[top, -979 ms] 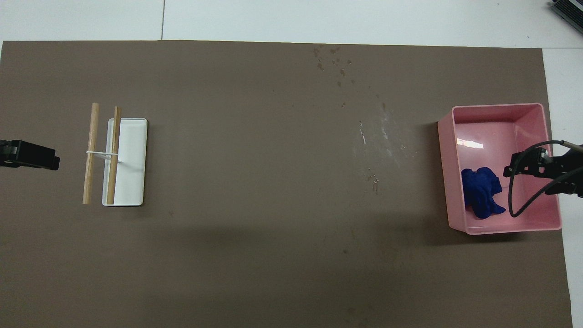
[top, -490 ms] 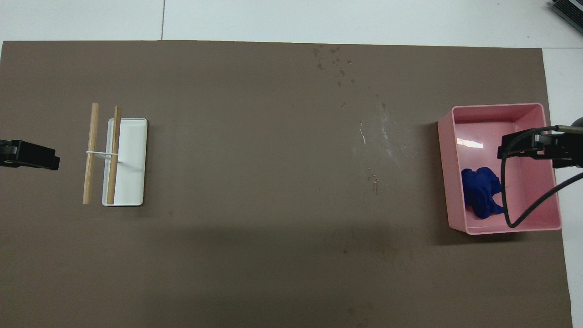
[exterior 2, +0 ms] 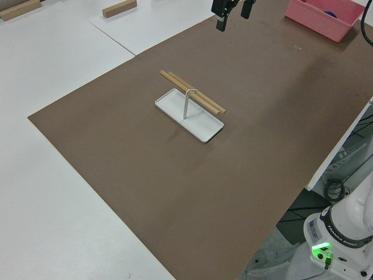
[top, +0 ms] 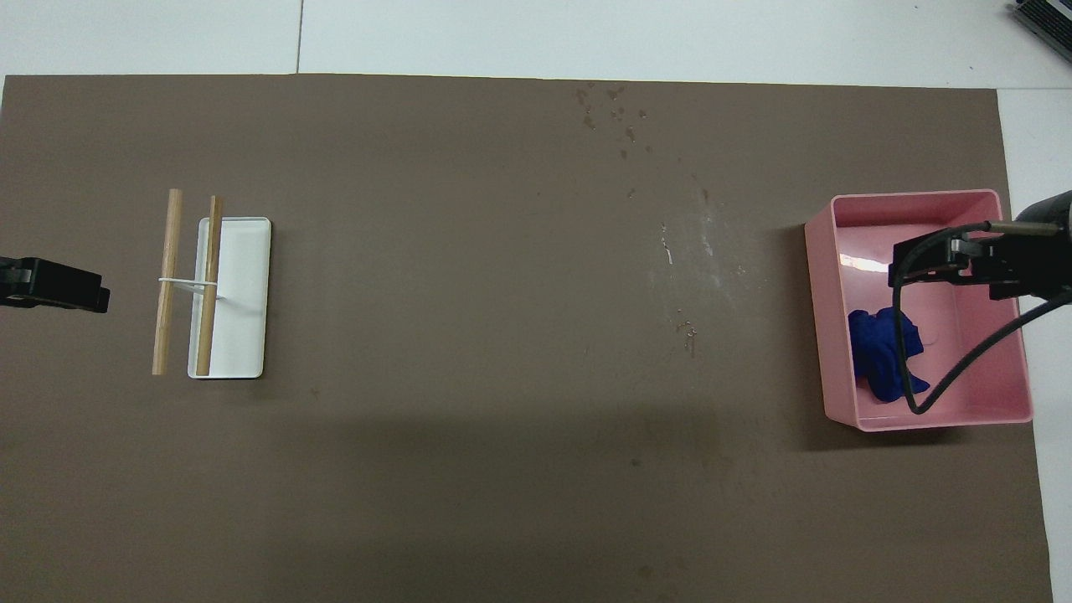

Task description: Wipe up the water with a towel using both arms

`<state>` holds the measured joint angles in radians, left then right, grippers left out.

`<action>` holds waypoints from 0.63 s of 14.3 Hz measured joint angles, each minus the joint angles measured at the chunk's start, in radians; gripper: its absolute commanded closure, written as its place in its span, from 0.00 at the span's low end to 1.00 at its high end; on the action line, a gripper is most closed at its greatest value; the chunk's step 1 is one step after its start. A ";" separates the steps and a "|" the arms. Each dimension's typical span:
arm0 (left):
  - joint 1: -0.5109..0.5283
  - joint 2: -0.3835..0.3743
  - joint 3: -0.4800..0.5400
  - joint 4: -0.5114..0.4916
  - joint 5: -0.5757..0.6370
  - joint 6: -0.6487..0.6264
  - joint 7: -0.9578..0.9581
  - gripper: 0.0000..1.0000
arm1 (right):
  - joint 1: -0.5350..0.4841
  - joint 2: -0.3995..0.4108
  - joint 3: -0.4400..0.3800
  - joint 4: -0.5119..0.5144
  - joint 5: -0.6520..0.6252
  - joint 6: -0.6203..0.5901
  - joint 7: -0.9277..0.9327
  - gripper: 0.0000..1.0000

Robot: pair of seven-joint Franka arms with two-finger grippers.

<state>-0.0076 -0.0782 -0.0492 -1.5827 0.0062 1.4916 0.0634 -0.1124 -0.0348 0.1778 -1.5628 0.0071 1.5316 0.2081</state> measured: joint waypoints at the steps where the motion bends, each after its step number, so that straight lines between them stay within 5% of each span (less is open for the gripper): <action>1: 0.000 0.000 0.000 0.000 0.000 0.000 0.000 0.00 | 0.000 0.000 0.000 0.001 0.000 0.000 0.000 0.01; 9: 0.000 0.000 0.000 0.000 0.000 0.000 0.000 0.00 | 0.067 0.004 -0.066 0.001 0.000 -0.008 0.000 0.00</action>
<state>-0.0076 -0.0783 -0.0492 -1.5827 0.0062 1.4916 0.0634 -0.0456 -0.0309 0.1117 -1.5617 0.0071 1.5233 0.2084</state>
